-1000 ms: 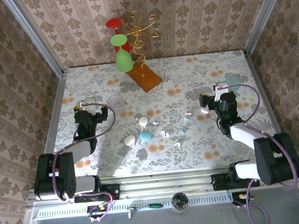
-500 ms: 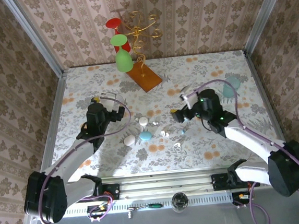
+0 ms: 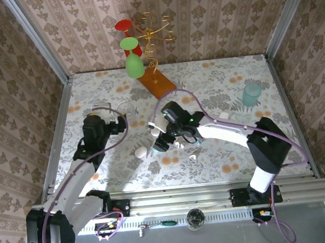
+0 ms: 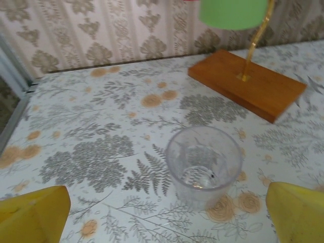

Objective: Insert the wireless bluetooth earbuds into the charging case

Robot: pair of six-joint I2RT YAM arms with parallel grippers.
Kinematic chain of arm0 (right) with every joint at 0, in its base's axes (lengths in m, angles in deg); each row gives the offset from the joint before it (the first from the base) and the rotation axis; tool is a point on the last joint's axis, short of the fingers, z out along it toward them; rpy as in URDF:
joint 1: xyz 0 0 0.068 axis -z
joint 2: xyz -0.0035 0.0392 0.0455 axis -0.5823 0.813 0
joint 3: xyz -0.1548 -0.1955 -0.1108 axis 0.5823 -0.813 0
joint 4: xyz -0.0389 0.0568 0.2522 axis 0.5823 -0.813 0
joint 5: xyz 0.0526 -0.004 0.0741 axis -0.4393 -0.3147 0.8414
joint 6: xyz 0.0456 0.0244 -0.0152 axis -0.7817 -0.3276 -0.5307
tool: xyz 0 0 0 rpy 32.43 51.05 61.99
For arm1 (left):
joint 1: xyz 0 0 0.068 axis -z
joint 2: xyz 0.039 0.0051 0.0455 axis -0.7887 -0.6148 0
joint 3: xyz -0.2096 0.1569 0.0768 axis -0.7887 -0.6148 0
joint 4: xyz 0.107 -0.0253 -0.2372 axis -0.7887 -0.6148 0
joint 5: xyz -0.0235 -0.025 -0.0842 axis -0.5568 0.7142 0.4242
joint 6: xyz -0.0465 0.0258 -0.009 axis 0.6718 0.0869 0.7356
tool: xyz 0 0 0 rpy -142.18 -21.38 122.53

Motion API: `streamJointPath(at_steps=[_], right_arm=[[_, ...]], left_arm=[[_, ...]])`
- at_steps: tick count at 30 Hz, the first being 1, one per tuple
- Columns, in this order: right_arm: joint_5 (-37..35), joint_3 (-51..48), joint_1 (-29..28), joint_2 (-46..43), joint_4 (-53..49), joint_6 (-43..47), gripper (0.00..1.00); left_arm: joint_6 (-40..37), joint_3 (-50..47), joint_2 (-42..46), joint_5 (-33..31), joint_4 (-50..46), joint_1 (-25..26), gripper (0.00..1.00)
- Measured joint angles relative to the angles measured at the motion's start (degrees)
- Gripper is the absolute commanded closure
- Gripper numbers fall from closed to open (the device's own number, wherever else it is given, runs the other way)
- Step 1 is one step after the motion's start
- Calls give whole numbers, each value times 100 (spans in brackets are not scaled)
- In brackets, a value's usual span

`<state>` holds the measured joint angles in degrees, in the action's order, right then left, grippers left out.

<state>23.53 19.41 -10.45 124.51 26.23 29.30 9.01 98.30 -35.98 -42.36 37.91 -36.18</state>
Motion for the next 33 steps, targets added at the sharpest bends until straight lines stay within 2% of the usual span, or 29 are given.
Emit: streamJointPath(at_steps=[8, 14, 25, 29, 33], right_arm=[[-831, 1884, -321, 1340, -2002, -470, 33], [-1126, 2326, -452, 1845, -2870, -531, 34], [-1209, 3128, -660, 2590, -3416, -505, 31], [-1209, 3257, -675, 2756, -3499, -505, 34], [-1217, 3311, -675, 2885, -3512, -509, 43]], left_arm=[[330, -361, 730, -90, -120, -411, 0], [350, -393, 761, -111, -127, -442, 0], [345, -393, 601, -105, -116, -442, 0], [348, -393, 573, -103, -116, -442, 0], [345, -393, 557, -83, -116, -442, 0]])
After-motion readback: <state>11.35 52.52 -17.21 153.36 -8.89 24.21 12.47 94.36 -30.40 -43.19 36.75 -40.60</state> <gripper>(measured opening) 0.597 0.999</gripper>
